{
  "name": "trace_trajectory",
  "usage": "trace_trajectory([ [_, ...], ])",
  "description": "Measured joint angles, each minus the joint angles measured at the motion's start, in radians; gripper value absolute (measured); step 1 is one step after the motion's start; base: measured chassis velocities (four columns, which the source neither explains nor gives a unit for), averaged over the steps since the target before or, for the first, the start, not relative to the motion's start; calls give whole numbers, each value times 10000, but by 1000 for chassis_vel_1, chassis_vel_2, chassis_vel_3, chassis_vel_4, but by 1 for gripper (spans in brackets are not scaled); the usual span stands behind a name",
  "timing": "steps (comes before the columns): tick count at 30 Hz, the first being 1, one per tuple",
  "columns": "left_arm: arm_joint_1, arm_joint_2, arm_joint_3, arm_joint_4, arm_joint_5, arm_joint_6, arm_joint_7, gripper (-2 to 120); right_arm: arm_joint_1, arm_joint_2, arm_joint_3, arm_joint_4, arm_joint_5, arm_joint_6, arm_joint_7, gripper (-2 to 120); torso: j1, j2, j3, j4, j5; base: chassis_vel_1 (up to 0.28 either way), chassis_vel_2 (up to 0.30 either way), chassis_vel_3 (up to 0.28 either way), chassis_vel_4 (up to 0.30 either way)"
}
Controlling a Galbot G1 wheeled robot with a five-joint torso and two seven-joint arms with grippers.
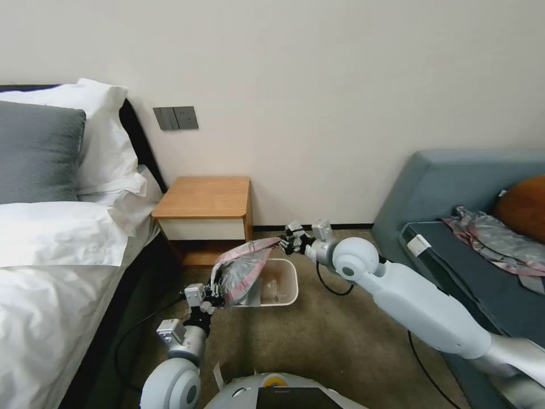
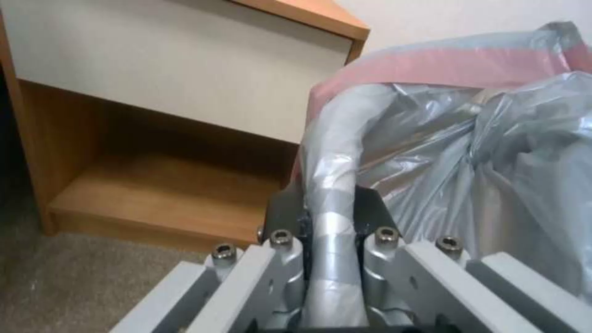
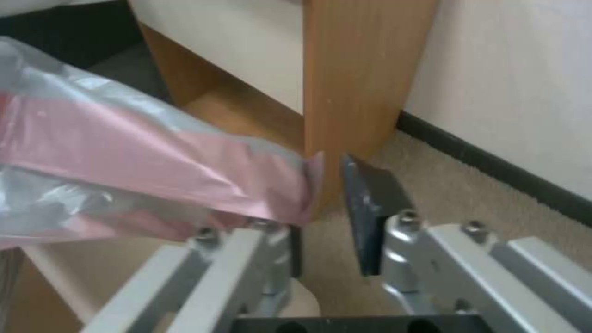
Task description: Pick up the garbage bag from the table and place it over the trash can.
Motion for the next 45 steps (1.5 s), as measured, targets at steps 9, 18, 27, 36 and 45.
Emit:
trace_trajectory([
  [9, -43, 24, 46, 43, -32, -28, 78, 5, -172, -238, 86, -154, 318, 11, 558, 53, 0, 0, 0, -1, 0, 0, 0, 0, 0],
  [18, -118, 189, 87, 138, -62, -256, 377, 5, -462, -679, 227, -496, 382, 23, 813, 90, 0, 0, 0, 0, 0, 0, 0, 0, 0],
  [27, -374, 399, 150, 469, -129, -452, 636, 5, -1366, -1705, 1300, -340, -527, 22, -1548, 100, -1, 0, 0, -3, 0, 0, 0, 0, 0],
  [36, -501, 413, -18, 674, -271, -508, 653, 5, -2238, -1783, 2357, 28, -256, 49, -1587, 100, -1, 0, 0, -1, -1, 0, 0, 0, 0],
  [45, -583, 404, -205, 1052, -223, -860, 877, 5, -3541, -1728, 3971, 494, 2770, 634, -1690, 100, -1, 0, 0, 0, 0, 0, 0, 0, 0],
])
